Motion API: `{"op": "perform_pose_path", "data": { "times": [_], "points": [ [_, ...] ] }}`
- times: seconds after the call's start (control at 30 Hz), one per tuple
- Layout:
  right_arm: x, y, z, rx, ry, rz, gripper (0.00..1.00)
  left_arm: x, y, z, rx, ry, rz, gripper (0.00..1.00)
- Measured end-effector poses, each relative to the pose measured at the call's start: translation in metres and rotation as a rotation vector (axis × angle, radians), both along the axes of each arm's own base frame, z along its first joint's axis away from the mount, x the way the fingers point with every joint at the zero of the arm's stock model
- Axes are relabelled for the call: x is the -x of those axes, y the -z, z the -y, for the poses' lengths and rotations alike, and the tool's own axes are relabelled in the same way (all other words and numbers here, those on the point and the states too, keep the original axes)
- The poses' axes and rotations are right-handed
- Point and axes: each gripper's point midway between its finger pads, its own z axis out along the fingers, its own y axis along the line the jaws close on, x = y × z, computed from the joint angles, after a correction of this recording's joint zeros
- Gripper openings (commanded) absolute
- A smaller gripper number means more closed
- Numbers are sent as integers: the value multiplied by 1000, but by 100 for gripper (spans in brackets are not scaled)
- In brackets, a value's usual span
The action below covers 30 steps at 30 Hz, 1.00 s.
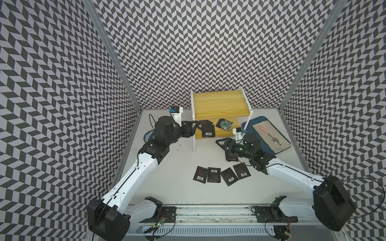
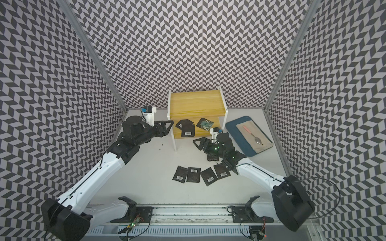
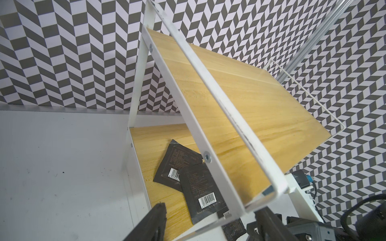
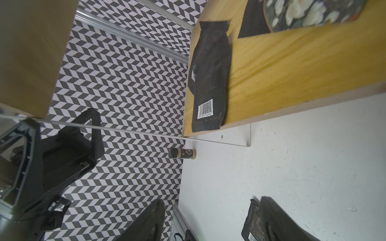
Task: Remove the tea bags from the shelf
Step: Pick up the tea bag from the shelf.
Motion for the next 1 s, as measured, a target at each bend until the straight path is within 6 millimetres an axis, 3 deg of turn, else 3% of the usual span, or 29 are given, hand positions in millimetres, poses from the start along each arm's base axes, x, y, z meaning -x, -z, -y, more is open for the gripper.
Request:
{"op": "perform_pose_path", "data": {
  "times": [0.27, 0.5, 0.77, 1.0],
  "points": [
    [-17, -8, -13, -64, 47, -4, 74, -3, 3, 0, -5, -3, -1, 68],
    [-35, 2, -21, -84, 94, -57, 64, -5, 4, 1, -6, -4, -2, 67],
    [-47, 15, -26, -100, 132, -118, 62, -8, 6, 2, -6, -4, -4, 66],
    [-60, 8, -29, -121, 177, -124, 61, -8, 6, 1, -6, -6, -3, 66]
  ]
}}
